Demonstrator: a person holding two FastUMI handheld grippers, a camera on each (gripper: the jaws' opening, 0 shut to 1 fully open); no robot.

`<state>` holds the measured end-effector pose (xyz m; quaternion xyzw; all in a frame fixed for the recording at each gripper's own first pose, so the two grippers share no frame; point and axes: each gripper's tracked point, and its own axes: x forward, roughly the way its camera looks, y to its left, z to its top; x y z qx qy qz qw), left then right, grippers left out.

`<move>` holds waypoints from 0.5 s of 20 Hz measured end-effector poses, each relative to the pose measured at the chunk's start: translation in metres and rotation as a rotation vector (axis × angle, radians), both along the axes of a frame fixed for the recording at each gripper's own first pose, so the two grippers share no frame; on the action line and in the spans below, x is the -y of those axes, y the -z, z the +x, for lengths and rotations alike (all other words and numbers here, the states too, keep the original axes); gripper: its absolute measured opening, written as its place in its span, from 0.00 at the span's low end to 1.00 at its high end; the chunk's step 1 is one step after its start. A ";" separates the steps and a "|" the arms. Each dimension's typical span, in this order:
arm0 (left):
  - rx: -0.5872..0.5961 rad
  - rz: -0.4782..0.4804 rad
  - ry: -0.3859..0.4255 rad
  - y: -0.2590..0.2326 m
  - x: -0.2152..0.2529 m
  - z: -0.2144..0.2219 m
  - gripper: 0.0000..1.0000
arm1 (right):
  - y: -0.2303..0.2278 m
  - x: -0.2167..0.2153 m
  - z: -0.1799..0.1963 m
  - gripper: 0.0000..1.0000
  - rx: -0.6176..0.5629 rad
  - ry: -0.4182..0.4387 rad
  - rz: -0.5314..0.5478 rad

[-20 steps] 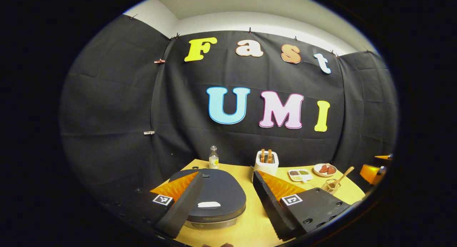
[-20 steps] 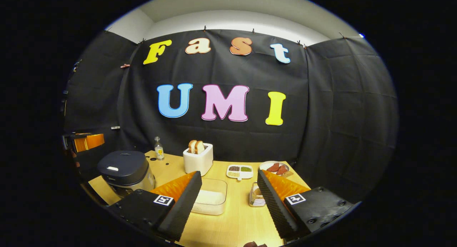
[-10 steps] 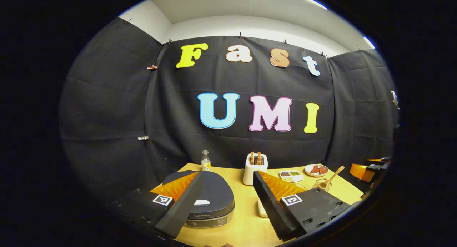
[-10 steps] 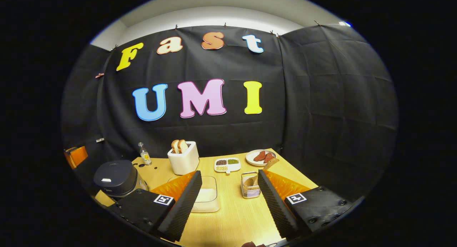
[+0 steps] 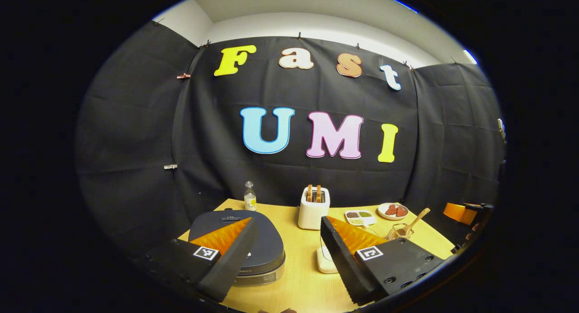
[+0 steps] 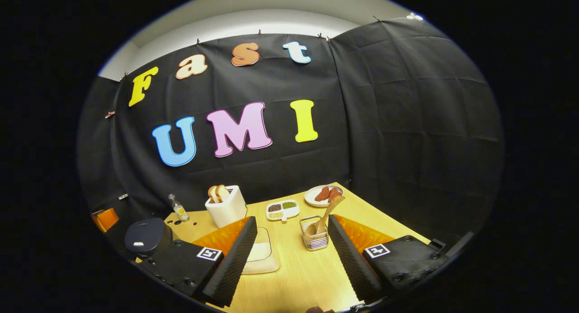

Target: Close the left gripper, press the button to open the rice cooker; take a wooden spoon from the chopstick holder with the right hand, scoop a spoonful of rice and pour it into the rice cooker, then put the wooden spoon back into the chopstick holder.

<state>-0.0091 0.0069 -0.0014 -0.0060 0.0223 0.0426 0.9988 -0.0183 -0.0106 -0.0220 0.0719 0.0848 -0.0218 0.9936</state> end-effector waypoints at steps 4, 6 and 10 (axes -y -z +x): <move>-0.004 -0.005 -0.025 -0.004 0.009 -0.001 0.95 | -0.006 0.013 0.002 0.98 0.010 0.004 -0.023; -0.006 -0.023 -0.030 -0.003 0.016 -0.001 0.95 | -0.011 0.026 0.004 0.98 0.024 0.022 -0.033; -0.015 -0.039 -0.072 -0.003 0.024 -0.003 0.95 | -0.008 0.044 0.009 0.98 0.021 0.014 -0.042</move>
